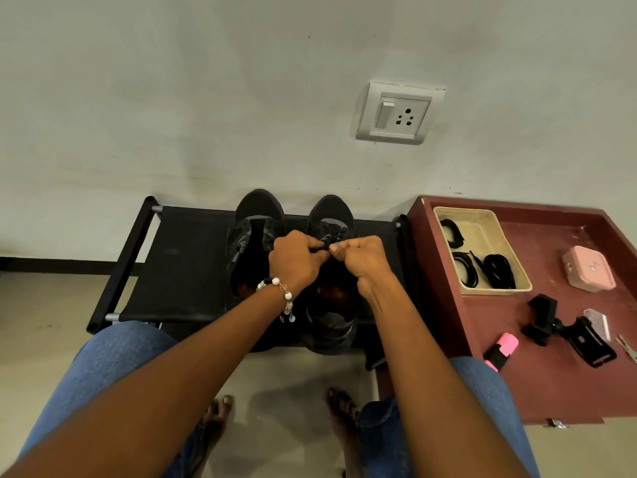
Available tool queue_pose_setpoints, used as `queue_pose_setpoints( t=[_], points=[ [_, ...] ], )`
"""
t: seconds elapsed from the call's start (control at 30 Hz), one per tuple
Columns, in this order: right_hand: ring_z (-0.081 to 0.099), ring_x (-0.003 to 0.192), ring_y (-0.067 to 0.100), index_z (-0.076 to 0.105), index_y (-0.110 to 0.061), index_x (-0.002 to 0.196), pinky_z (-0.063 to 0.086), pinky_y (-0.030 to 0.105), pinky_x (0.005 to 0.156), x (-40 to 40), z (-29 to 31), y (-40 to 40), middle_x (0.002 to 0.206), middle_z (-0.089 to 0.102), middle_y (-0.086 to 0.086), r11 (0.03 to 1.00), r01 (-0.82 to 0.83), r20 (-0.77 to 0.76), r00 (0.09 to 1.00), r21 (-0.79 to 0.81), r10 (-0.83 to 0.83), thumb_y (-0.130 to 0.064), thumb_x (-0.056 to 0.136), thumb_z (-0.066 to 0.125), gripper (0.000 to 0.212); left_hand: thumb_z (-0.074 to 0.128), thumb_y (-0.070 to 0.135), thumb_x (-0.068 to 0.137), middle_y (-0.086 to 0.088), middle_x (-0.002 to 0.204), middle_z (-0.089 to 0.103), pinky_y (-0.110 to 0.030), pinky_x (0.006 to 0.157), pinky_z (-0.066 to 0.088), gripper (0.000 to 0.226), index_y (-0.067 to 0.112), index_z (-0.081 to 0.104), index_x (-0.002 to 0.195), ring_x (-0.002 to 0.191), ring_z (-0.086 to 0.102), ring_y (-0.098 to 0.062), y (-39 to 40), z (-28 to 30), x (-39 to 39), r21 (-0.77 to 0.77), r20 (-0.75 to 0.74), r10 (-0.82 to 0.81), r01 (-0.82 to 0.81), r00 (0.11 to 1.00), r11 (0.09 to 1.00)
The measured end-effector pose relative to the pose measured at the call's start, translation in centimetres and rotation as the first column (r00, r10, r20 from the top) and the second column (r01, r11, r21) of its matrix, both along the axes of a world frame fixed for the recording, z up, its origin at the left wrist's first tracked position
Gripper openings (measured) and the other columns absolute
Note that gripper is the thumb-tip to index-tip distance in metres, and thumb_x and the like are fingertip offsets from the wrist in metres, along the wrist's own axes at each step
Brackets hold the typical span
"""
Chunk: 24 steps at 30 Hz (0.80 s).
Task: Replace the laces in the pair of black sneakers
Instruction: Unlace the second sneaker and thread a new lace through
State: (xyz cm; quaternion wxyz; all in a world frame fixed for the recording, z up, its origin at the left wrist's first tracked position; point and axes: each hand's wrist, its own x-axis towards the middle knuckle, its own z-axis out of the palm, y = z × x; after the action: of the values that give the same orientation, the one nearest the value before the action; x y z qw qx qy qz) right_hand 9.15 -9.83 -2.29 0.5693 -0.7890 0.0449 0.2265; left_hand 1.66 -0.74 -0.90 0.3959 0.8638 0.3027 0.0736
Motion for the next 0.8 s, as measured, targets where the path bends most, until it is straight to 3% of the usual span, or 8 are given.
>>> queue_pose_setpoints(
  t=[0.1, 0.17, 0.3, 0.53, 0.8],
  points=[
    [0.062, 0.076, 0.022, 0.069, 0.014, 0.079, 0.057, 0.041, 0.086, 0.0, 0.0, -0.1, 0.073, 0.065, 0.025, 0.997, -0.055, 0.038, 0.998, -0.057, 0.057, 0.006, 0.083, 0.065, 0.009, 0.069, 0.027, 0.088, 0.000, 0.111, 0.071, -0.023, 0.083, 0.044, 0.027, 0.020, 0.071, 0.114, 0.108, 0.062, -0.017, 0.1, 0.1, 0.0, -0.006, -0.008, -0.013, 0.013, 1.000, 1.000],
    [0.065, 0.077, 0.021, 0.070, 0.006, 0.071, 0.057, 0.045, 0.086, 0.1, -0.4, 0.2, 0.072, 0.067, 0.016, 0.988, -0.039, 0.099, 0.994, -0.147, 0.054, 0.001, 0.083, 0.067, 0.013, 0.069, 0.026, 0.088, 0.001, 0.112, 0.071, -0.024, 0.086, 0.045, 0.027, 0.020, 0.071, 0.114, 0.108, 0.062, -0.016, 0.2, 0.2, 0.1, -0.017, -0.013, -0.031, 0.031, 0.999, 0.999],
    [0.066, 0.089, 0.026, 0.071, -0.009, 0.077, 0.054, 0.045, 0.086, 0.4, -1.2, 1.4, 0.086, 0.070, 0.010, 0.949, 0.001, 0.186, 0.981, -0.316, 0.061, -0.017, 0.084, 0.068, 0.011, 0.069, 0.024, 0.087, 0.000, 0.111, 0.072, -0.027, 0.091, 0.049, 0.027, 0.020, 0.071, 0.114, 0.105, 0.064, -0.015, 0.5, 0.2, 0.2, -0.030, -0.007, -0.057, 0.057, 0.998, 0.998],
    [0.066, 0.090, 0.028, 0.071, -0.008, 0.084, 0.057, 0.045, 0.081, 0.4, -1.1, 1.5, 0.091, 0.069, 0.011, 0.887, -0.084, 0.259, 0.940, -0.454, 0.222, -0.018, 0.086, 0.066, 0.011, 0.069, 0.025, 0.087, 0.001, 0.111, 0.072, -0.029, 0.093, 0.050, 0.028, 0.021, 0.071, 0.115, 0.106, 0.064, -0.015, 1.1, 0.1, 0.2, -0.005, -0.023, -0.101, 0.101, 0.995, 0.995],
    [0.067, 0.081, 0.028, 0.070, 0.001, 0.066, 0.058, 0.043, 0.076, 0.8, -0.4, 0.7, 0.074, 0.070, 0.015, 0.819, -0.211, 0.327, 0.842, -0.533, 0.430, -0.007, 0.085, 0.065, 0.021, 0.071, 0.029, 0.086, 0.001, 0.109, 0.072, -0.027, 0.088, 0.051, 0.028, 0.023, 0.072, 0.113, 0.103, 0.065, -0.015, 1.4, 0.1, 0.2, 0.056, -0.027, -0.127, 0.128, 0.992, 0.990]
  ],
)
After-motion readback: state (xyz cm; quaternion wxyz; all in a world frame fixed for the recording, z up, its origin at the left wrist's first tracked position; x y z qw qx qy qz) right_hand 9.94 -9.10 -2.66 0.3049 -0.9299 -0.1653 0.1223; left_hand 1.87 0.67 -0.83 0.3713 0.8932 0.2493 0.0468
